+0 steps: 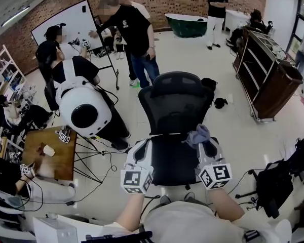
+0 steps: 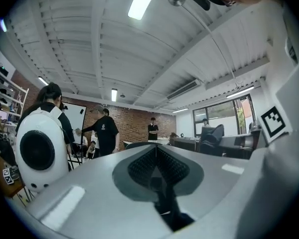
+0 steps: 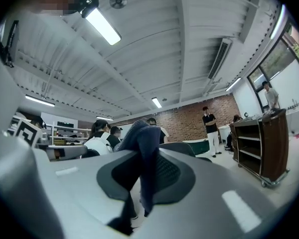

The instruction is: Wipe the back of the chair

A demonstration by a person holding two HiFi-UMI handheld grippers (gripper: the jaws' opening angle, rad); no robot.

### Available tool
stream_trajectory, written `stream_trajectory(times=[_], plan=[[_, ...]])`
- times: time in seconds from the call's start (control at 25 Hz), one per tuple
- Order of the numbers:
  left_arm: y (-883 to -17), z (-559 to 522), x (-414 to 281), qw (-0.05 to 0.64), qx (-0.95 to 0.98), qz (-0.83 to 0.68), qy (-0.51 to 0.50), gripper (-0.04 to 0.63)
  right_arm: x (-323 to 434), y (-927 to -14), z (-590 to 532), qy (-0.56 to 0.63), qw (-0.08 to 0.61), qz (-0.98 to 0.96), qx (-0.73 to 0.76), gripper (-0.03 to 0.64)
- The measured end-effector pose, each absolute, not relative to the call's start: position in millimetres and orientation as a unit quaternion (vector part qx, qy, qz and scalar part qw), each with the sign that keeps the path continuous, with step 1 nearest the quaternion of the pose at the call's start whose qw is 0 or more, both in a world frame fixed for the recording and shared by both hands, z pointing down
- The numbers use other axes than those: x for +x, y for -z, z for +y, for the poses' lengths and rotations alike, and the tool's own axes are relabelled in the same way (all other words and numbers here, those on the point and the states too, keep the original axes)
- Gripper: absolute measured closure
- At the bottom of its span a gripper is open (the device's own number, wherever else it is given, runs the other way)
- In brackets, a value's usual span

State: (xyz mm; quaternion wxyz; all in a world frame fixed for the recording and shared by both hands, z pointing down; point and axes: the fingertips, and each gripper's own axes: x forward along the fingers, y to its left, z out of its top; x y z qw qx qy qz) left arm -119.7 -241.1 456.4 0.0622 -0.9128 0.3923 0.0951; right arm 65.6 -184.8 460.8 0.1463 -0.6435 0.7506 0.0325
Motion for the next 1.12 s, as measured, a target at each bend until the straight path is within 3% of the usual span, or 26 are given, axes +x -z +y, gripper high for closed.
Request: stream_trajectory(times=[0.32, 0.52, 0.88, 1.12], plan=[[-436, -241, -106, 0.077, -0.903, 0.413, -0.09, 0.528, 67, -511, -470, 0.02, 0.075, 0.777, -0.624, 0.569], [-445, -237, -116, 0.075, -0.887, 0.45, -0.073, 0.529, 69, -563, -603, 0.062, -0.007, 0.779, -0.624, 0.569], [-452, -250, -110, 0.062, -0.892, 0.441, -0.077, 0.529, 112, -589, -618, 0.084, -0.032, 0.74, -0.666, 0.569], [-460, -246, -85, 0.059, -0.916, 0.391, -0.069, 0.529, 220, -612, -566, 0.093, -0.045, 0.68, -0.726, 0.569]])
